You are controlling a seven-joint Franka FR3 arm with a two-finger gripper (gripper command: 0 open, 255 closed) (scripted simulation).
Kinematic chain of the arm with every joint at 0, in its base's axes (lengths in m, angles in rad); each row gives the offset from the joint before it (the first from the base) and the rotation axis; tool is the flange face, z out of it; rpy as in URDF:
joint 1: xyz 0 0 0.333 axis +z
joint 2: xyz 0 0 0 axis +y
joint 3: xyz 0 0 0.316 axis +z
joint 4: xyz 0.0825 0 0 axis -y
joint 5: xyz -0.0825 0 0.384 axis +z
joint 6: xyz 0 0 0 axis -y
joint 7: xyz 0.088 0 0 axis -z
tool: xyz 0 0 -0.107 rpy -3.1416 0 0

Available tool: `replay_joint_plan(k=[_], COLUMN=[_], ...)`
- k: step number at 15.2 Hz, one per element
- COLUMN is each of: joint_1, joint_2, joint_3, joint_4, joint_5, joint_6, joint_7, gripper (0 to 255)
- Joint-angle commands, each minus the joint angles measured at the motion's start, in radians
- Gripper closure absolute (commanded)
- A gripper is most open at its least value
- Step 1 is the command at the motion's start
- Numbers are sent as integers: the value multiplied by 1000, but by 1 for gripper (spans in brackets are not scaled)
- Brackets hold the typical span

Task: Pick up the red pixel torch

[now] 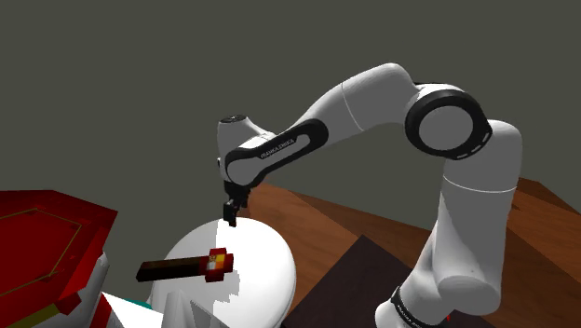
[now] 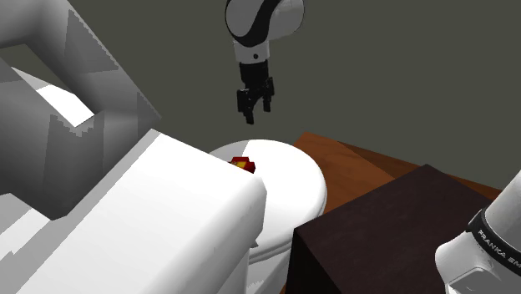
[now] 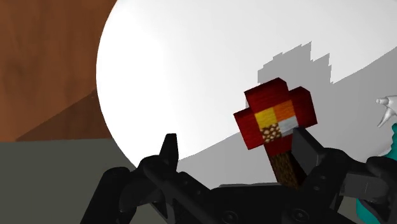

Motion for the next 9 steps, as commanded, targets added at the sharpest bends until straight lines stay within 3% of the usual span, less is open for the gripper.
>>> replay_joint_plan(k=[1, 9], joint_1=[14, 93], joint_2=[70, 347], joint_3=[8, 34], joint_4=[62, 330], joint_5=[-15, -76], joint_6=[6, 2], joint_7=[-12, -49], gripper=[0, 0])
